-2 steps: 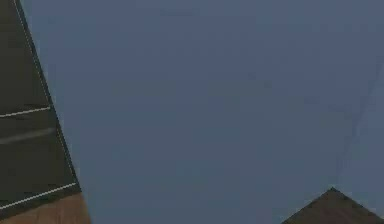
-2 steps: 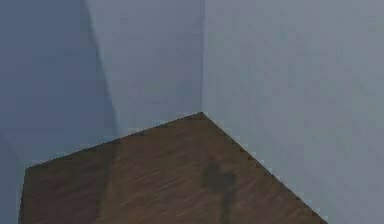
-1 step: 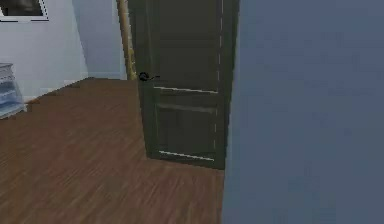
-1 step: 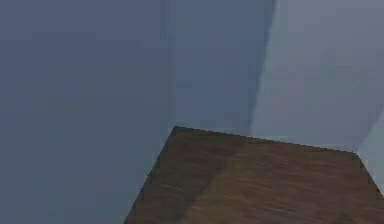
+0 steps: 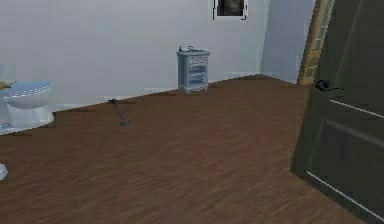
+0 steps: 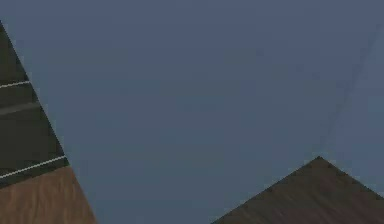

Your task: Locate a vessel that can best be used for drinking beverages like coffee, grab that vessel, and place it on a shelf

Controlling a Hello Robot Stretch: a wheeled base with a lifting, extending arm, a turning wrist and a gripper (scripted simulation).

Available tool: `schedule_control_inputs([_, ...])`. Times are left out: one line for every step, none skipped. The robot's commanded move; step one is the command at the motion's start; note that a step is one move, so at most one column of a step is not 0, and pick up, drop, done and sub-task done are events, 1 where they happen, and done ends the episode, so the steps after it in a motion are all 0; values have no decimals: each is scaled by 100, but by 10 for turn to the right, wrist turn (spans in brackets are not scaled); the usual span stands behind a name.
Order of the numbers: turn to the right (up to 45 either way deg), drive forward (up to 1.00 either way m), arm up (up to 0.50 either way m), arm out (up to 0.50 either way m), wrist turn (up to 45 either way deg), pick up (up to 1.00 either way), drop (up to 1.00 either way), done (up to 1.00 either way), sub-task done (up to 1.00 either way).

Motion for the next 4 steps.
schedule_control_inputs([-180, 0, 0, 0, 0, 0, 0, 0, 0])
schedule_control_inputs([0, 25, 0, 0, 0, 0, 0, 0, 0])
schedule_control_inputs([330, 0, 0, 0, 0, 0, 0, 0, 0])
schedule_control_inputs([0, 100, 0, 0, 0, 0, 0, 0, 0])
